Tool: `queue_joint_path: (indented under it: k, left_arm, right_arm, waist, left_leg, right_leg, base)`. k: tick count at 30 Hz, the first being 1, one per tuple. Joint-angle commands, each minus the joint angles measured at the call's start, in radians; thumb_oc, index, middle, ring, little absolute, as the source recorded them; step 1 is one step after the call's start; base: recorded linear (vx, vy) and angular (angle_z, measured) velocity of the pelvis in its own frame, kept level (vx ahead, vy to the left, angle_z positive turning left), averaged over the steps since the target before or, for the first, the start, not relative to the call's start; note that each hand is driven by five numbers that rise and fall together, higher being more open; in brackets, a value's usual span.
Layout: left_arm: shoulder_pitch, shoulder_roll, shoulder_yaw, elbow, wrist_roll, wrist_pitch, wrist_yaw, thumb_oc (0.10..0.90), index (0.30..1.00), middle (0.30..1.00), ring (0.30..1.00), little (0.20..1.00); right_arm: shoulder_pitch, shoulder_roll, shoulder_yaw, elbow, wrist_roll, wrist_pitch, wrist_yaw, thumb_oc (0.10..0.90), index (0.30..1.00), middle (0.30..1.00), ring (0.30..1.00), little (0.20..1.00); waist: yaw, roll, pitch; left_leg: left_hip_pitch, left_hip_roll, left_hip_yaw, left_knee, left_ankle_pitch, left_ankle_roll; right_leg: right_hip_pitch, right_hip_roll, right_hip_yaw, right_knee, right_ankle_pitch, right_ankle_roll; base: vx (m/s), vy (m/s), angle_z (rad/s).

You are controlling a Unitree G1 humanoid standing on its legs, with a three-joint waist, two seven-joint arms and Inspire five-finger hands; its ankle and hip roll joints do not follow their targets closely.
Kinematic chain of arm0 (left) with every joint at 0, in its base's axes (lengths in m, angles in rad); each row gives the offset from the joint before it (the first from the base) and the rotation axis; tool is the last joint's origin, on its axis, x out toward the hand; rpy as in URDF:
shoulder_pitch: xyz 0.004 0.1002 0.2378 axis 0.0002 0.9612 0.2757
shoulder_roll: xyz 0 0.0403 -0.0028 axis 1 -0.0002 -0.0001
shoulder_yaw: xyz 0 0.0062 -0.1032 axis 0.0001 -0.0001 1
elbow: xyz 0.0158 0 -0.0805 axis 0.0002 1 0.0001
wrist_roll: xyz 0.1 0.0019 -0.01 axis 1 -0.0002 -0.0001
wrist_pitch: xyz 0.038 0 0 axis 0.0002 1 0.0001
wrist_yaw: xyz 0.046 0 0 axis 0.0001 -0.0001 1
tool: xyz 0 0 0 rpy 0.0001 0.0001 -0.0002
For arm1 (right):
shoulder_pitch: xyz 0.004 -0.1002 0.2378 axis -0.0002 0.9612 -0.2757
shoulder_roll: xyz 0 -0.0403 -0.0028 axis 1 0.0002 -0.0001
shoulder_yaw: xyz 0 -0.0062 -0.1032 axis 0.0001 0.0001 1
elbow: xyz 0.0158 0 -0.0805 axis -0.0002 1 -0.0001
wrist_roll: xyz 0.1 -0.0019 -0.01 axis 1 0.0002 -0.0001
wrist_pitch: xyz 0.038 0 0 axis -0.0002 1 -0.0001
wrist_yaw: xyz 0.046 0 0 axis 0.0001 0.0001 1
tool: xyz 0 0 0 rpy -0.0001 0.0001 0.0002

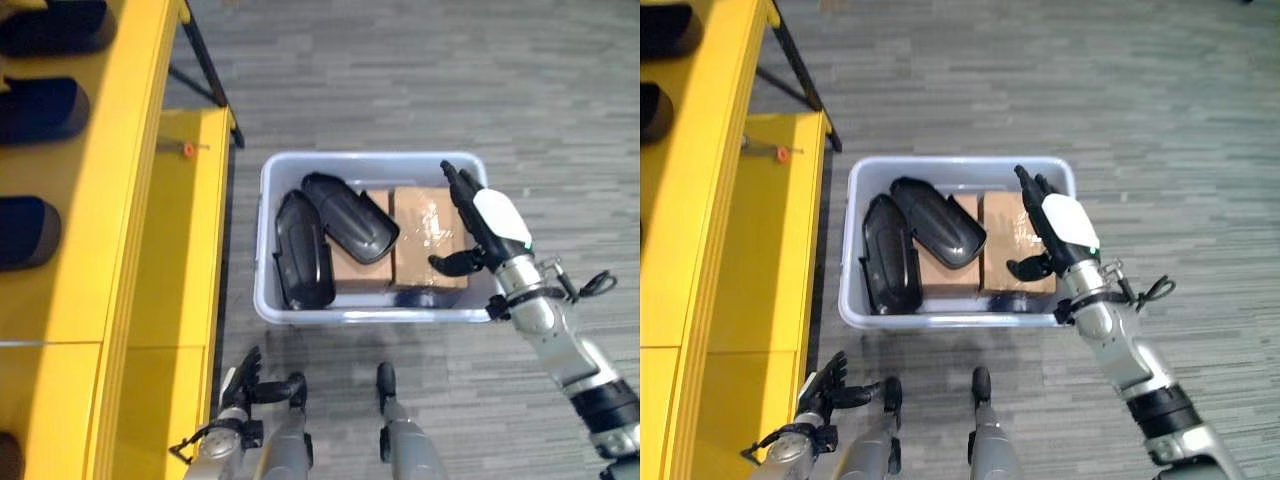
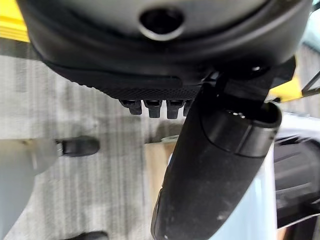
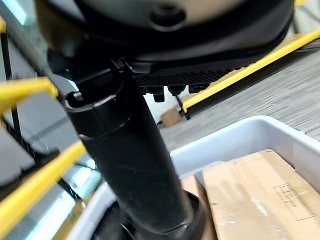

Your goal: Move parts from the plastic box to the shelf.

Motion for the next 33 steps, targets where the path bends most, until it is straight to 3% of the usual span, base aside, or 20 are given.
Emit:
queue_joint_path:
  k: [1,7,16,26,33]
  left_arm:
    - [0.014,0.06,0.009,-0.068,-0.004,-0.07,0.008,0.9,1.0,1.0,1.0,1.0]
    - [-0.008,0.069,-0.005,-0.068,-0.016,-0.074,0.018,0.9,1.0,1.0,1.0,1.0]
    - [-0.049,0.088,-0.039,-0.08,-0.033,-0.082,0.038,0.9,1.0,1.0,1.0,1.0]
    - [-0.076,0.089,-0.054,-0.081,-0.046,-0.087,0.064,0.9,1.0,1.0,1.0,1.0]
    - [-0.082,0.091,-0.05,-0.087,-0.046,-0.091,0.081,0.9,1.0,1.0,1.0,1.0]
  right_arm:
    - [-0.144,-0.088,0.016,-0.033,-0.096,-0.011,-0.09,0.9,1.0,1.0,1.0,1.0]
    - [-0.267,-0.172,0.108,0.018,-0.192,0.009,-0.084,0.9,1.0,1.0,1.0,1.0]
    - [-0.508,-0.255,0.371,0.124,-0.339,0.017,-0.053,0.9,1.0,1.0,1.0,1.0]
    - [-0.663,-0.233,0.507,0.146,-0.466,0.039,-0.066,0.9,1.0,1.0,1.0,1.0]
    - [-0.702,-0.234,0.538,0.172,-0.475,0.047,-0.073,0.9,1.0,1.0,1.0,1.0]
  waist:
    - [0.01,0.0,-0.026]
    - [0.019,0.015,0.016]
    - [0.036,0.025,0.07]
    - [0.048,0.023,0.089]
    - [0.054,0.021,0.104]
  left_leg:
    - [-0.016,0.04,-0.01,-0.009,0.032,-0.026]
    - [-0.057,0.047,-0.018,-0.009,0.05,-0.037]
    - [-0.128,0.066,-0.043,-0.009,0.08,-0.057]
    - [-0.163,0.07,-0.056,-0.009,0.087,-0.065]
    - [-0.193,0.068,-0.071,-0.009,0.093,-0.067]
  right_leg:
    - [0.01,-0.02,-0.03,0.02,-0.007,0.023]
    - [-0.042,-0.018,-0.039,0.055,-0.012,0.017]
    - [-0.122,-0.001,-0.066,0.107,-0.022,0.003]
    - [-0.145,0.003,-0.082,0.107,-0.018,-0.002]
    - [-0.163,0.002,-0.099,0.107,-0.016,-0.006]
  base:
    - [-0.05,-0.025,0.06]
    - [-0.04,-0.046,0.0]
    - [-0.03,-0.079,0.06]
    - [-0.01,-0.031,0.02]
    - [-0.01,-0.03,0.07]
